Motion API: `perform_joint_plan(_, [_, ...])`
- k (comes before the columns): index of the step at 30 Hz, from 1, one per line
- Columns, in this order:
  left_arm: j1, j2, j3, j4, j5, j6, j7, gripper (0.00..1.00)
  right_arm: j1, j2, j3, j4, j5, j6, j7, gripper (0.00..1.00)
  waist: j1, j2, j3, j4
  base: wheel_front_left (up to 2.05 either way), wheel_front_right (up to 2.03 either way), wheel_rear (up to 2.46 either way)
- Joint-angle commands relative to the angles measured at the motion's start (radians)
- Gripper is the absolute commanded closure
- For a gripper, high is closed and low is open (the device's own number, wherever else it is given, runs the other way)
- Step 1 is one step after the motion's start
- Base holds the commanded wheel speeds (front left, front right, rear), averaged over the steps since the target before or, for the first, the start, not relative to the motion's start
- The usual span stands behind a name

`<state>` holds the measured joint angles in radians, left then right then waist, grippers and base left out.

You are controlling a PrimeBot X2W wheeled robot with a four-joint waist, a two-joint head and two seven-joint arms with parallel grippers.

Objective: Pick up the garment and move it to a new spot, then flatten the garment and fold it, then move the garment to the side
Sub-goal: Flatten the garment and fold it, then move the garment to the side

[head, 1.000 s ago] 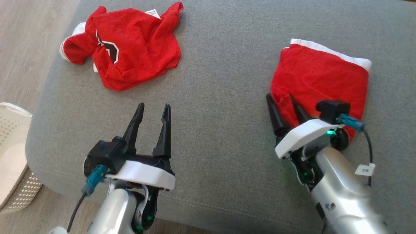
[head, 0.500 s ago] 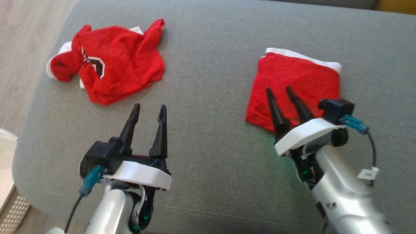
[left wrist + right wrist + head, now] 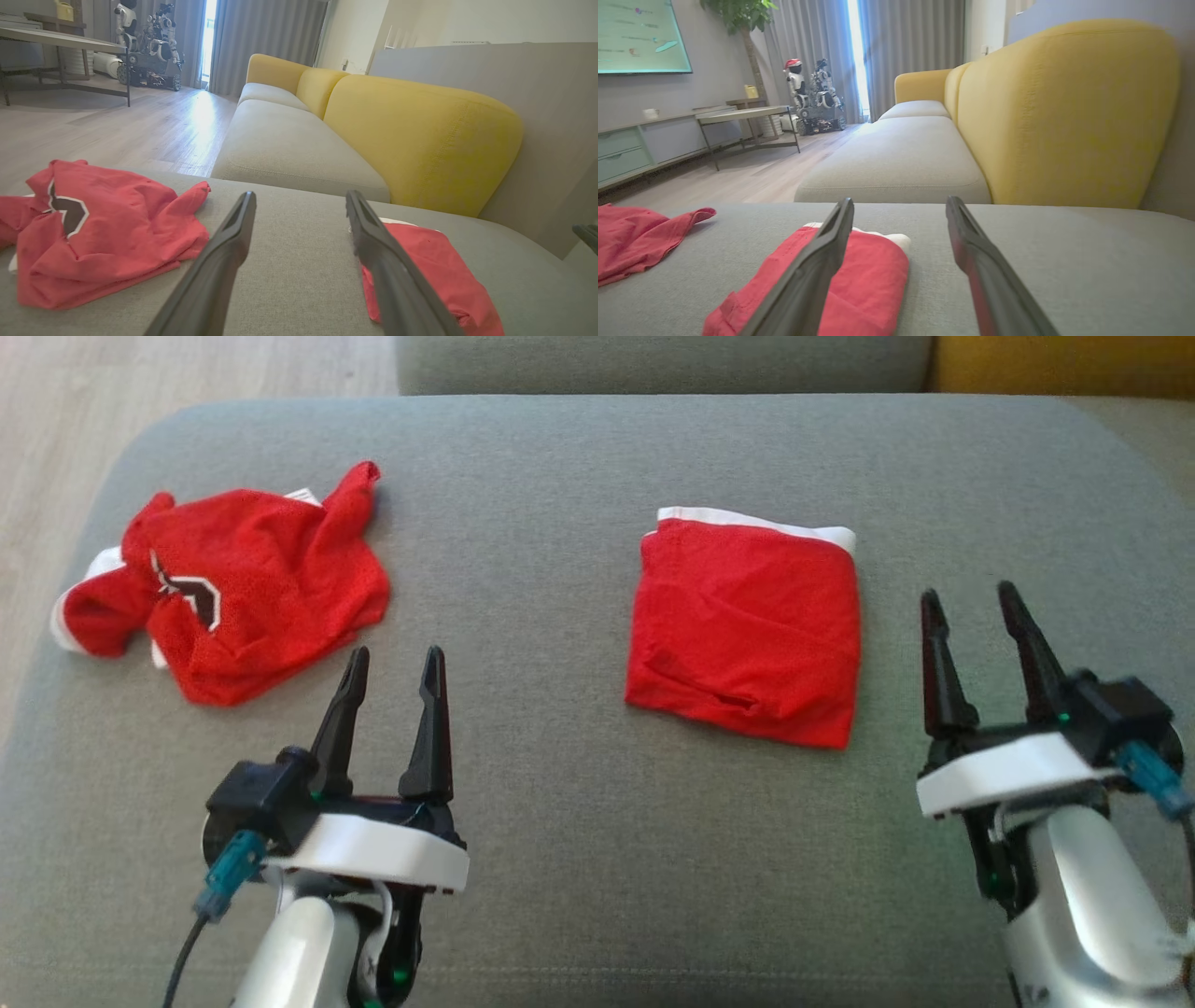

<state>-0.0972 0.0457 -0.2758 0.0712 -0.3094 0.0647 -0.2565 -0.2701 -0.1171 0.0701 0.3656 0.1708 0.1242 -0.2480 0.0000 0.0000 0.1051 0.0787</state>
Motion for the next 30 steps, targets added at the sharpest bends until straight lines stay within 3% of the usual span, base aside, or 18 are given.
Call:
perform_joint_plan(1, [-0.021, 0.004, 0.036, -0.033, -0.001, -0.001, -0.005, 0.0, -0.009, 0.012, 0.011, -0.044, -0.017, 0.007, -0.011, 0.0, 0.0, 0.0, 0.001, -0.009, 0.0, 0.0, 0.0])
perform_joint_plan(10, [0.013, 0.004, 0.018, -0.002, -0.018, -0.007, -0.005, 0.0, 0.091, 0.059, -0.048, -0.115, -0.125, 0.007, -0.013, 0.0, 0.0, 0.0, 0.006, -0.03, 0.0, 0.0, 0.0])
perform_joint_plan(23, [0.004, 0.004, 0.004, -0.001, -0.013, -0.005, -0.005, 0.0, 0.095, 0.067, -0.053, -0.128, -0.117, 0.007, -0.014, 0.0, 0.0, 0.0, 0.027, -0.011, 0.0, 0.0, 0.0])
perform_joint_plan(30, [-0.02, 0.004, -0.01, 0.003, -0.014, -0.01, -0.005, 0.0, 0.036, 0.067, -0.048, -0.063, -0.101, 0.007, 0.011, 0.0, 0.0, 0.0, 0.089, 0.02, 0.0, 0.0, 0.0])
